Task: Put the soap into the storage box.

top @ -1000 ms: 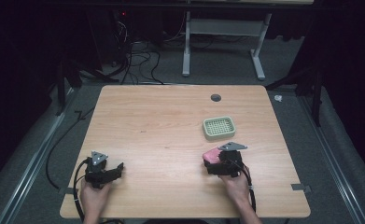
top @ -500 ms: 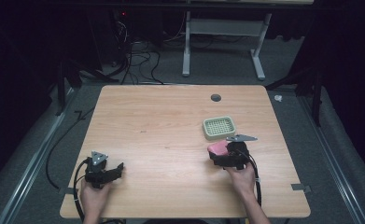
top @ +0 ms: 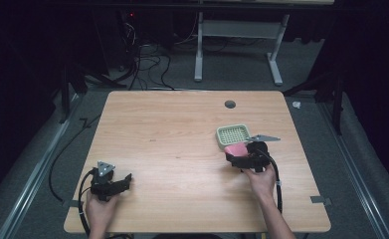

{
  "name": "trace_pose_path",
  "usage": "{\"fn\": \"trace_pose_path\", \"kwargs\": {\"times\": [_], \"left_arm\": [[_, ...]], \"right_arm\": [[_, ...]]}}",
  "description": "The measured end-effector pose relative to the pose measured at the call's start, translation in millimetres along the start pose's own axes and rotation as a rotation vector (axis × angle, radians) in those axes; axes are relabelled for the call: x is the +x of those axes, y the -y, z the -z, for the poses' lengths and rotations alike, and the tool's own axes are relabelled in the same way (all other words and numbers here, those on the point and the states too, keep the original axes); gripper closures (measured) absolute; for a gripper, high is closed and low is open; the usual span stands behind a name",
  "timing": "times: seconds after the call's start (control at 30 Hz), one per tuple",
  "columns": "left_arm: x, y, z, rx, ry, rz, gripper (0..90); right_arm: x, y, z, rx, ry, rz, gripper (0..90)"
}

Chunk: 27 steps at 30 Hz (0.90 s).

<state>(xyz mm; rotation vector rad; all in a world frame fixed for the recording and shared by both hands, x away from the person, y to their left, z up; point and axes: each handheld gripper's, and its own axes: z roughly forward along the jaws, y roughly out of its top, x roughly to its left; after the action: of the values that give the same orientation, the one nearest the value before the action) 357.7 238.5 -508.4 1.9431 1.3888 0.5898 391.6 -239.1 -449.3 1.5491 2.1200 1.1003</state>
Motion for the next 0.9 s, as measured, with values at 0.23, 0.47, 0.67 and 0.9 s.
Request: {"fn": "trace_pose_path", "kwargs": {"times": [0.23,0.47,0.67,0.9], "left_arm": [[0.0,0.0,0.0,0.0,0.0,0.0,22.8],[0.0,0.0,0.0,0.0,0.0,0.0,22.9],[0.1,0.0,0.1,0.001,0.001,-0.001,22.9],[0.1,0.0,0.1,0.001,0.001,-0.001,22.8]], "right_arm": [[-7.4,-13.4,-2.0,-0.003,0.02,-0.004,13.6],[-13.9,-25.3,-6.9,-0.001,0.045,-0.008,13.6],[-17.8,-32.7,-15.1,0.014,0.064,-0.014,13.6],[-19.9,-43.3,-25.1,0.016,0.091,-0.011,13.6]]}}
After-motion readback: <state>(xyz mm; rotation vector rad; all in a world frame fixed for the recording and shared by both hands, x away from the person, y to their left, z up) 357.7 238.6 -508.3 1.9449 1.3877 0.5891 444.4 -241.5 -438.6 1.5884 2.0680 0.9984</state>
